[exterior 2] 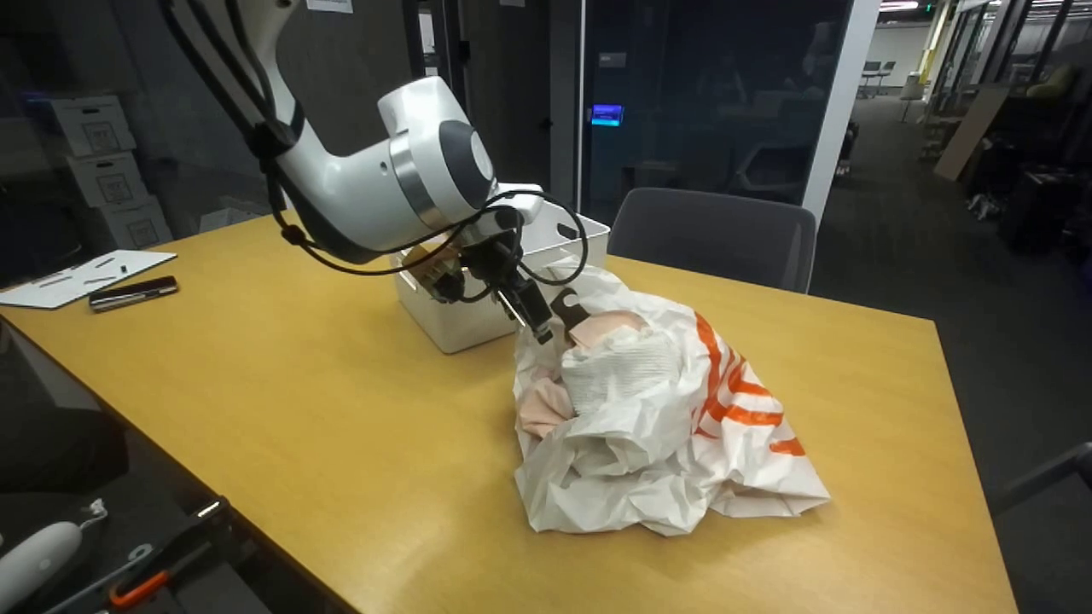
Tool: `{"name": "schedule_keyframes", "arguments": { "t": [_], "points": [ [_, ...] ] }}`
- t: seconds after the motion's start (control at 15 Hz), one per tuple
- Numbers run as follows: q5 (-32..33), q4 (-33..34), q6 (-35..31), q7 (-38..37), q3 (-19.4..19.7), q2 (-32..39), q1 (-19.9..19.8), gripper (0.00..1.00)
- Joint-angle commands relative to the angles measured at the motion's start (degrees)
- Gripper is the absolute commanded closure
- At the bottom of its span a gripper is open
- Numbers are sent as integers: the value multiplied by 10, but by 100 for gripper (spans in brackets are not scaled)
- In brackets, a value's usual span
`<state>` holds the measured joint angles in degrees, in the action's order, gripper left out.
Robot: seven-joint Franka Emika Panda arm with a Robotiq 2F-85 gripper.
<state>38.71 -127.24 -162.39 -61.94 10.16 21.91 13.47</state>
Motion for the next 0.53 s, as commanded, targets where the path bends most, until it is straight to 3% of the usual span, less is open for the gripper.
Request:
{"name": "schedule_keyframes", "arguments": {
  "t": [0.0, 0.13, 0.47],
  "points": [
    [-35, 50, 9, 62, -28, 36, -28, 25],
    [-58, 57, 8, 84, -43, 42, -40, 35],
    [-163, 46, -1, 153, -29, 32, -21, 77]
  ]
}}
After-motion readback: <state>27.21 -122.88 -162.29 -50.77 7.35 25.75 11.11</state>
